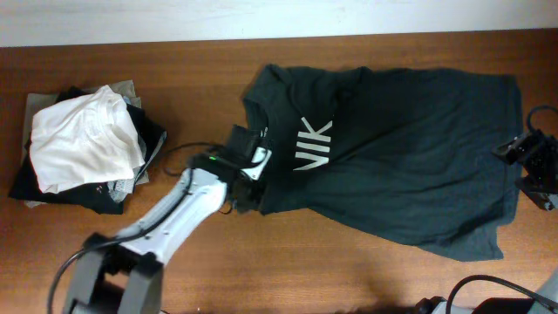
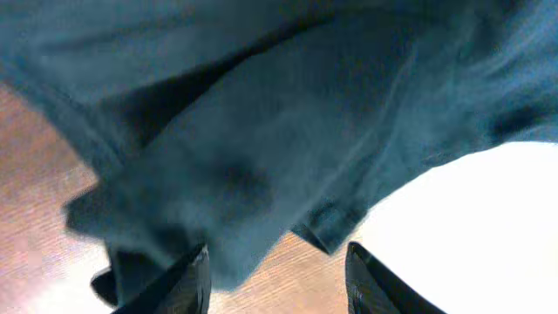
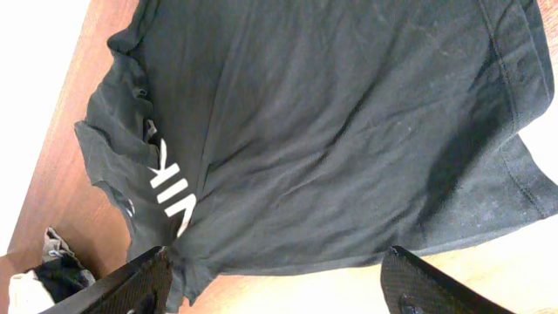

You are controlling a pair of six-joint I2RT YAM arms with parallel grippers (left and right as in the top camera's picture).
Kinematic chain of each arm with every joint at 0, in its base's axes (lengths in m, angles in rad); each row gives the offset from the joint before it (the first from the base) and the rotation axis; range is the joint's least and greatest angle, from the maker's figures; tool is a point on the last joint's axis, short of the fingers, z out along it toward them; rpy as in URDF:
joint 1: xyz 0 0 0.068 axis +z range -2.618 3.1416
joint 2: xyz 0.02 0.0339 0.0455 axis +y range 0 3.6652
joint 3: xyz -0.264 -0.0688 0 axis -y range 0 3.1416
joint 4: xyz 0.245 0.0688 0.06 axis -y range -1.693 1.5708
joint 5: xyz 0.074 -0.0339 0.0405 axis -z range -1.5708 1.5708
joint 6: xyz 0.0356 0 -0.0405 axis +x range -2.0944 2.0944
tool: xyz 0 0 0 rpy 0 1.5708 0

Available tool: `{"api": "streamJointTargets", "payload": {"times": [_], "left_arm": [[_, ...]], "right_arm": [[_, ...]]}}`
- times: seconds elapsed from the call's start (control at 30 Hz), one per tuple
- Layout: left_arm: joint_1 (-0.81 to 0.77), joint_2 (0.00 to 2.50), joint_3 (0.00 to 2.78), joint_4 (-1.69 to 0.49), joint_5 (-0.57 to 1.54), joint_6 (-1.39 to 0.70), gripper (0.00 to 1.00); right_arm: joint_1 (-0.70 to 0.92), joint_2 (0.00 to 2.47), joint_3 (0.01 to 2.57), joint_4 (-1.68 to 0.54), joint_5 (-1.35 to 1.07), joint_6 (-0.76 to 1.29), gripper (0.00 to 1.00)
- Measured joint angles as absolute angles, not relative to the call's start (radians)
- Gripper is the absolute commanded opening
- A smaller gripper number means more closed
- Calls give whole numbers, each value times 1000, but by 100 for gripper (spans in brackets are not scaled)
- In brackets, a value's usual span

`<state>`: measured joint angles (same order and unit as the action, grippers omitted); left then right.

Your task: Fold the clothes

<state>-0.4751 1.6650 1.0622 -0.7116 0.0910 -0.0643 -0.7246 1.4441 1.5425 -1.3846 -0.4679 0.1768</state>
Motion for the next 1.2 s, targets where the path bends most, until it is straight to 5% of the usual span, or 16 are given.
{"api": "streamJointTargets", "payload": {"times": [0.07,0.17,0.37,0.47,0.57,0.67,0.77,0.87,1.1,1.17,1.2], "left_arm": [[-504,1739,1062,-675,1,-19,45],[-503,1800,1061,-617,-98,12,2],[-503,1826,1332,-1074,-12,66,0],[-503,1820,1536,-1142,50,157,13],[-502,1845,1546,-958,59,232,99],[-484,1971,1555,-908,57,200,99],[-465,1999,1555,-1081,100,132,98],[-468,1999,1555,-1247,156,112,77],[-473,1985,1322,-1021,251,21,75],[-475,1980,1290,-936,267,-24,68],[-476,1979,1290,-873,275,-43,52]], "right_arm": [[-725,1444,1542,-1384,-462,177,81],[-725,1444,1542,-1384,-461,177,81],[-725,1446,1541,-1383,-446,178,81],[-725,1446,1541,-1382,-442,178,81],[-725,1446,1541,-1380,-442,179,81],[-725,1446,1541,-1377,-442,179,81],[-725,1446,1541,-1376,-442,179,81],[-725,1446,1541,-1377,-442,179,82],[-725,1447,1541,-1364,-419,179,81],[-725,1447,1541,-1364,-419,179,81],[-725,1447,1541,-1364,-418,179,81]]}}
